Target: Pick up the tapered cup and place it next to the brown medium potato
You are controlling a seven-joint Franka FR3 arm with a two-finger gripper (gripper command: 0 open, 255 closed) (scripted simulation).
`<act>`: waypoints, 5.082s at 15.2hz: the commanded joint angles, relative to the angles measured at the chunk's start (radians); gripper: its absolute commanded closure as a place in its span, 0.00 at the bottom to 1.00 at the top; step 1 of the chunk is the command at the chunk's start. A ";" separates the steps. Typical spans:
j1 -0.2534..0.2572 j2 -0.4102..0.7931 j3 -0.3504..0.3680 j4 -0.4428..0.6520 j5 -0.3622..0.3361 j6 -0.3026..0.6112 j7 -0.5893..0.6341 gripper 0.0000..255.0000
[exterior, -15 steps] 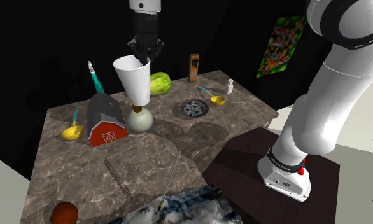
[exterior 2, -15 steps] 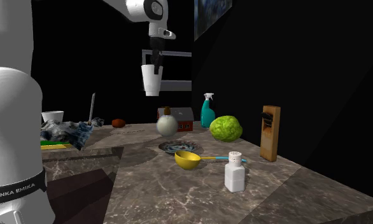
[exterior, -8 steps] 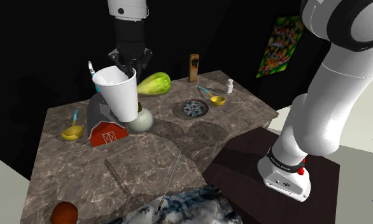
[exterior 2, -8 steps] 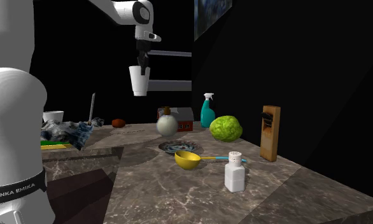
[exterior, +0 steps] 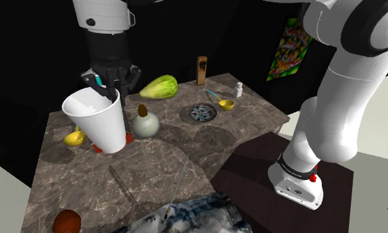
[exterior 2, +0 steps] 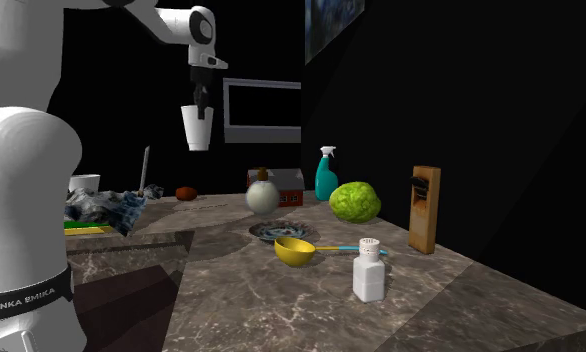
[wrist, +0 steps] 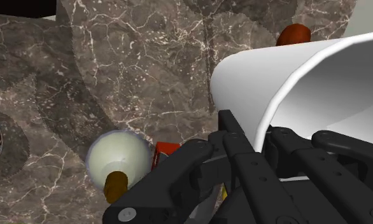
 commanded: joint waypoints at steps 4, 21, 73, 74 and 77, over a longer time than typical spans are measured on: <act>0.083 0.092 0.046 0.112 -0.052 -0.015 0.128 1.00; 0.193 0.211 0.081 0.116 -0.121 0.101 0.267 1.00; 0.170 0.213 0.072 -0.170 -0.121 0.386 0.249 0.00; 0.170 0.213 0.072 -0.170 -0.121 0.386 0.249 0.00; 0.170 0.213 0.072 -0.170 -0.121 0.386 0.249 0.00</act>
